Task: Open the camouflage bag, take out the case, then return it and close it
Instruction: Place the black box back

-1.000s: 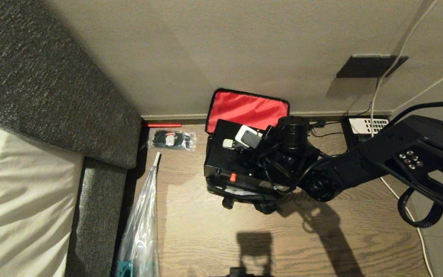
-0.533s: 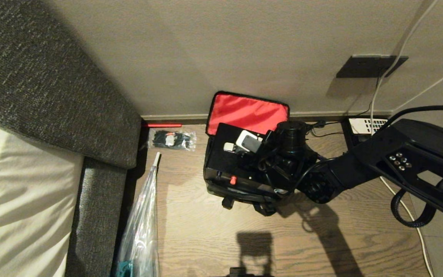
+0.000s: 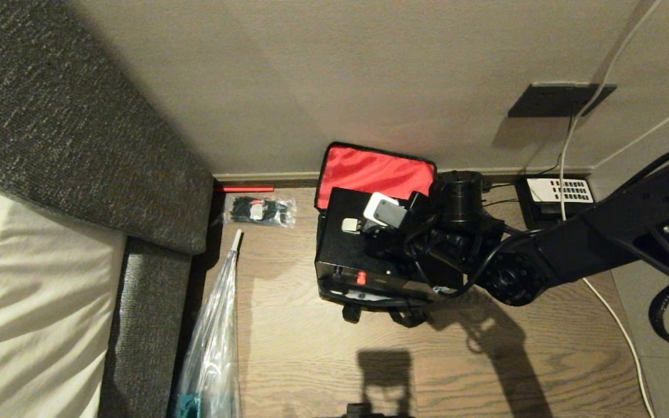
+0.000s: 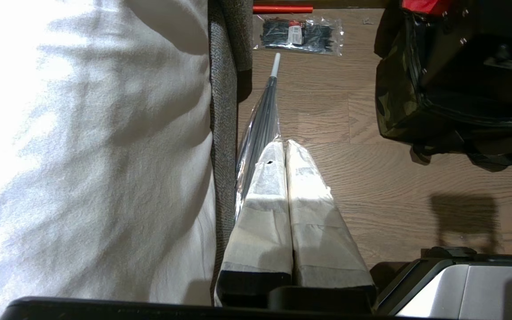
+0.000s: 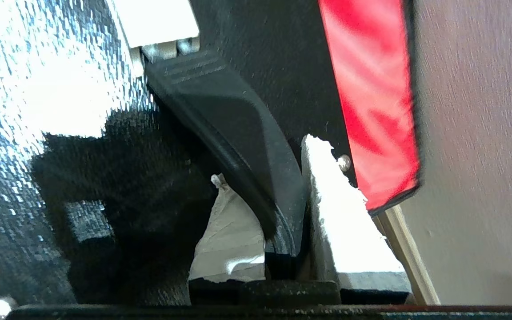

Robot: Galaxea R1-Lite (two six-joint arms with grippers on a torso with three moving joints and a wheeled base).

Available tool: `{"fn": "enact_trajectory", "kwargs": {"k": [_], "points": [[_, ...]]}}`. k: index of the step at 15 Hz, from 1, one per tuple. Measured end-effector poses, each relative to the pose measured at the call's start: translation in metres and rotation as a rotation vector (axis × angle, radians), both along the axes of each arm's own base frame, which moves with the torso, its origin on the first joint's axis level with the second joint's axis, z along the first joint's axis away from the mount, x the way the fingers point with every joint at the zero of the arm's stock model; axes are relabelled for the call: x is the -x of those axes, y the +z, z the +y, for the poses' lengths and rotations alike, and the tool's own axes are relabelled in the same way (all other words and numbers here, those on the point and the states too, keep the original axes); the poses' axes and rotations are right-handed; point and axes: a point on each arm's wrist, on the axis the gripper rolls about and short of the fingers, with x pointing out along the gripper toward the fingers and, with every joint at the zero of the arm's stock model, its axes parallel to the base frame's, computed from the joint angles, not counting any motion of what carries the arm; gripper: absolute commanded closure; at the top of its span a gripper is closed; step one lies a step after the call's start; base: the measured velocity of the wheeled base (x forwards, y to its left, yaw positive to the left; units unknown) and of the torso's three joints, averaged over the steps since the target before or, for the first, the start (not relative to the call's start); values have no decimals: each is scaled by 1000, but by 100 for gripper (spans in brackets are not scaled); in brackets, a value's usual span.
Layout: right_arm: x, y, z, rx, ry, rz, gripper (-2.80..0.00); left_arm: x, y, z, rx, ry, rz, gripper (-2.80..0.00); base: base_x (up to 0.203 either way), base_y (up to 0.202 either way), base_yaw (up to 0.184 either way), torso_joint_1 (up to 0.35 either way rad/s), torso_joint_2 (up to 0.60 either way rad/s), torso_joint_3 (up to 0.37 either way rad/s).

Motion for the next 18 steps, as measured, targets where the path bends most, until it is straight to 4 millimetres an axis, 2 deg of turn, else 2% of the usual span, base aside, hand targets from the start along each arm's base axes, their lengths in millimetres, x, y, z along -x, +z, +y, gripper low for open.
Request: {"fn": "enact_trajectory", "kwargs": {"k": [3, 7, 18], "points": [[11, 9, -5, 2, 92, 10, 0, 0, 0, 0, 0, 0, 0, 0, 0, 0, 0, 0, 0, 0], [14, 22, -6, -20, 144, -13, 0, 0, 0, 0, 0, 0, 0, 0, 0, 0, 0, 0, 0, 0], [-8, 17, -23, -16, 173, -16, 0, 0, 0, 0, 0, 0, 0, 0, 0, 0, 0, 0, 0, 0]]}}
